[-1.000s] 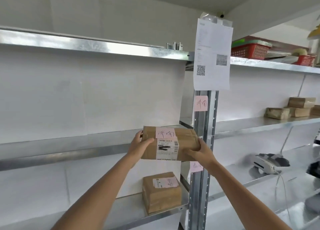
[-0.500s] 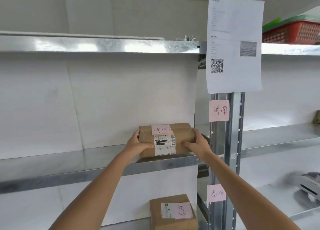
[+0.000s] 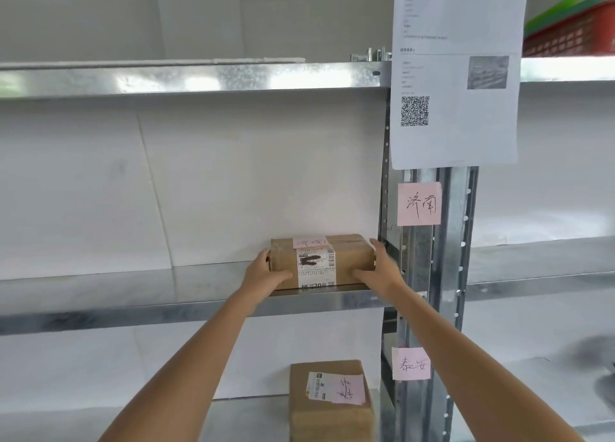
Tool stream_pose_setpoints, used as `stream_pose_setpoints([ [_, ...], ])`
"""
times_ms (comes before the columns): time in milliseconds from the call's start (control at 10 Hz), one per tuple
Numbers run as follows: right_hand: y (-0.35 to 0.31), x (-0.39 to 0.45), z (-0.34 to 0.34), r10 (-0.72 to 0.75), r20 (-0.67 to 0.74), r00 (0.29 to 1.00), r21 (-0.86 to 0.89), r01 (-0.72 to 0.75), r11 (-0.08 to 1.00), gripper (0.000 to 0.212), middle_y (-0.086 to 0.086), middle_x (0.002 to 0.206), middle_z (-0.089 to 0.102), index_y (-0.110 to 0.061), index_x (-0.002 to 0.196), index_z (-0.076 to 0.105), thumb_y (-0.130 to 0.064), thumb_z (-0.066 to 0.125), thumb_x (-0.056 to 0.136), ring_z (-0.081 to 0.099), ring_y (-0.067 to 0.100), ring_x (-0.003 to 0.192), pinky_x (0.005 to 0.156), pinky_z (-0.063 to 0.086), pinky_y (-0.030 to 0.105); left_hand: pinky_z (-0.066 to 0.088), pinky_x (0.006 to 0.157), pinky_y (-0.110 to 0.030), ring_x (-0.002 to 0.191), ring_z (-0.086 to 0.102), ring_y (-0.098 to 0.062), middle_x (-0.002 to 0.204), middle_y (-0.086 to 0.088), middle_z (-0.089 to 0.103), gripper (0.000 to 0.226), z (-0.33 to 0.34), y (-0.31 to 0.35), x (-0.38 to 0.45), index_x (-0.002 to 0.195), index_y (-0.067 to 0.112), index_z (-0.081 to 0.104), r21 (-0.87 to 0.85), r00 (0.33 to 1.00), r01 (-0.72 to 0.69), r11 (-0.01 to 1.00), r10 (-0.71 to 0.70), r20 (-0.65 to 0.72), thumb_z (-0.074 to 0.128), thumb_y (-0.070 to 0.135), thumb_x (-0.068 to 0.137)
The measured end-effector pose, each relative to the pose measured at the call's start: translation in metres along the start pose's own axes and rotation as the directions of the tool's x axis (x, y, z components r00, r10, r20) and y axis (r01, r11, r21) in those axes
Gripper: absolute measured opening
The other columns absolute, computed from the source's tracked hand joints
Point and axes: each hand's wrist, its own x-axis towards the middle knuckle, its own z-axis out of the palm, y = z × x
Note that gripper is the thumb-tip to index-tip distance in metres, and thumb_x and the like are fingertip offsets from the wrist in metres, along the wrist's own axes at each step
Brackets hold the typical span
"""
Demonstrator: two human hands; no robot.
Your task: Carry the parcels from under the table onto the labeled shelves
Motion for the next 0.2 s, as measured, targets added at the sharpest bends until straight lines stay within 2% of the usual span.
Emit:
stream_pose_setpoints([
  [100,0.003,-0.024,-0.008,-0.050,0.028,0.998,0.003,0.049,0.999,0.084,0.012,0.139,0.046,-0.022,0.148,0.017,-0.009,0.066,0.082,0.052,0.028,0.116,0.091,0.049,0.038,0.040,0.085,-0.026,0.104,0.051,-0.016,0.129,0.000,0.052,0.066,0.002,0.008,-0.030,0.141,0.013,0.038,0.011,0.999,-0.024,1.000,0.024,-0.021,0.066,0.005,0.082],
  [200,0.006,-0.049,-0.012,-0.097,0.053,0.994,-0.045,0.099,0.994,0.082,0.013,0.135,0.050,-0.022,0.148,0.018,-0.006,0.064,0.082,0.054,0.027,0.108,0.081,0.049,0.033,0.037,0.087,-0.025,0.110,0.050,-0.017,0.133,0.001,0.049,0.067,0.007,0.010,-0.056,0.143,0.016,0.037,0.019,0.996,-0.079,0.997,0.079,-0.045,0.063,0.001,0.082],
])
